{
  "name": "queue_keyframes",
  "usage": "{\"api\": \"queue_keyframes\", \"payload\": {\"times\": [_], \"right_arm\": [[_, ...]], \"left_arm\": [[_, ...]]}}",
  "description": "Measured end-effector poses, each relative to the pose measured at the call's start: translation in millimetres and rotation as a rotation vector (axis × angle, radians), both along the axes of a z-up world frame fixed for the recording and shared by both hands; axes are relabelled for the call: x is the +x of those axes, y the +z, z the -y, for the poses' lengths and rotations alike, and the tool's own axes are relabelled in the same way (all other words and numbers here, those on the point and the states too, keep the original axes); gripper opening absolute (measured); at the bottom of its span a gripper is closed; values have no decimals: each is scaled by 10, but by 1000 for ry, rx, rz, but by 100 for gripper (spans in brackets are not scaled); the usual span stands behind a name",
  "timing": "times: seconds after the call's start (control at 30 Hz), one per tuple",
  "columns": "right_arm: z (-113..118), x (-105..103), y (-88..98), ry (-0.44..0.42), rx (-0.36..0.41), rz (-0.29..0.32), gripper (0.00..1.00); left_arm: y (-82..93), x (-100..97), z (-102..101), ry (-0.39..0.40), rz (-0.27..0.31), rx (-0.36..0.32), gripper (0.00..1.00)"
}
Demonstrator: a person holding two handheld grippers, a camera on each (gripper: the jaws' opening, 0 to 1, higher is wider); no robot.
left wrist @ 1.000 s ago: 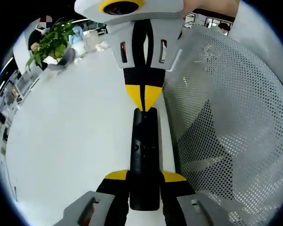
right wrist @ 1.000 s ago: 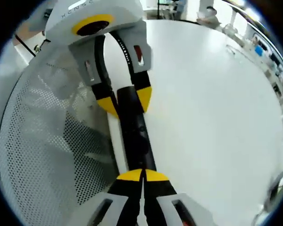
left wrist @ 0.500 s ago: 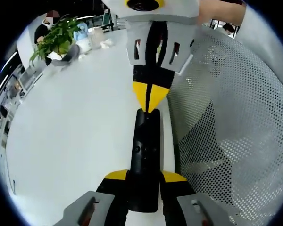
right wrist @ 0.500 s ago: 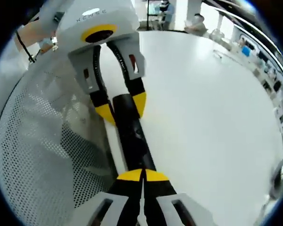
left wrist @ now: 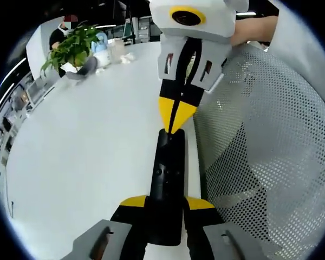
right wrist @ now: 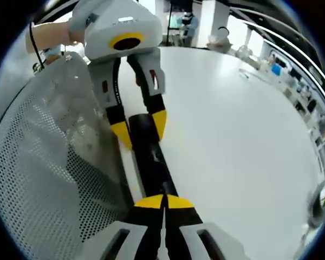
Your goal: Press the specified remote control buttons in sequence, fully releasing each button before pressing the next.
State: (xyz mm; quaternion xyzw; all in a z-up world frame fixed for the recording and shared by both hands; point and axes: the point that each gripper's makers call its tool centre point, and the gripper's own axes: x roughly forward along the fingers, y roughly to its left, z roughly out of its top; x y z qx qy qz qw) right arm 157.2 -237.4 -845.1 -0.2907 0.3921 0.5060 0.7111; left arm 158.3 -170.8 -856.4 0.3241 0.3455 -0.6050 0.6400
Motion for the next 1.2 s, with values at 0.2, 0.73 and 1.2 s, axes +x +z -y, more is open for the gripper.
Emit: {"api": "queue_keyframes", "payload": {"times": [0.2,0.73,1.2], "right_arm": [[-7,10,32,4,11,4,0],[-86,-25,-4,87,-12,-16,0],[-90,-17,-10,170,-101,-32,0]], "left_arm": [[-1,-1,-4,4,1,9,25],[1,-4,-3,9,3,7,25],[2,-4,-4,17,0,-17,25]]}}
